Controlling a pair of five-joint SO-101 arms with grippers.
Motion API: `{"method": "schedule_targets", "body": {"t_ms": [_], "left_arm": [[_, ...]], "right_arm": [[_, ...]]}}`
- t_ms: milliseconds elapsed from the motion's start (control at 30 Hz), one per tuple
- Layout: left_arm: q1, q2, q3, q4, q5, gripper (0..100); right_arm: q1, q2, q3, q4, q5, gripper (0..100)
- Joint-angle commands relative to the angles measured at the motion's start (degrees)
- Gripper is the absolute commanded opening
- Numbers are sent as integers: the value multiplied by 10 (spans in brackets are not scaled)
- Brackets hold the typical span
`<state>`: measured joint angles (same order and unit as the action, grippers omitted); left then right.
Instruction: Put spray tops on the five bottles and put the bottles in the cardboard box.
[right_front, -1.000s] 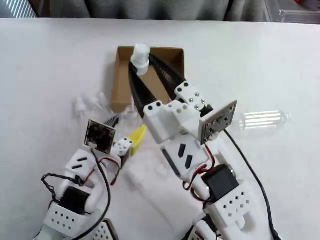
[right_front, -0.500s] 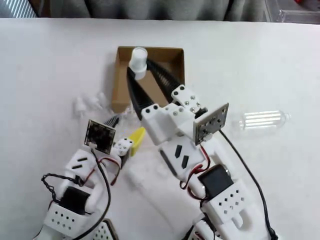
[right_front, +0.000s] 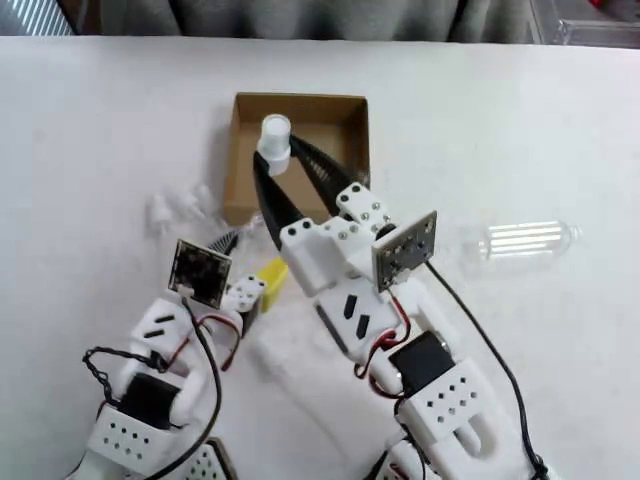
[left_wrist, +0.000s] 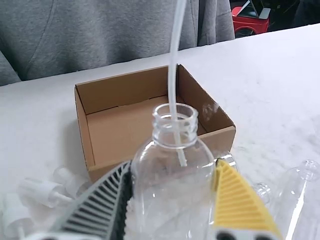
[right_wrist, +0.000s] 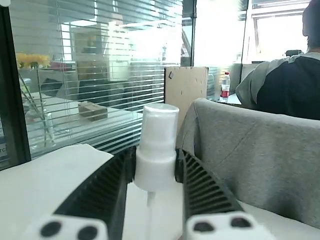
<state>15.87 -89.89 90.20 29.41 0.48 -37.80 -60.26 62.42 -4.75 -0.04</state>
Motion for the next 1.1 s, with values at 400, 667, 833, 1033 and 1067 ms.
{"method": "schedule_targets", "body": {"t_ms": [400, 667, 833, 1033, 1067], "left_arm": [[5, -10, -4, 2, -7, 49], [5, -10, -4, 2, -7, 49], [5, -10, -4, 2, -7, 49], [5, -10, -4, 2, -7, 49], [5, -10, -4, 2, -7, 49]], "right_arm": [[-33, -4, 56, -13, 4, 15], [-25, -5, 55, 62, 4, 46], [-29, -5, 55, 111, 4, 214], [-33, -6, -20, 209, 4, 214], [-36, -6, -45, 251, 4, 224]]}}
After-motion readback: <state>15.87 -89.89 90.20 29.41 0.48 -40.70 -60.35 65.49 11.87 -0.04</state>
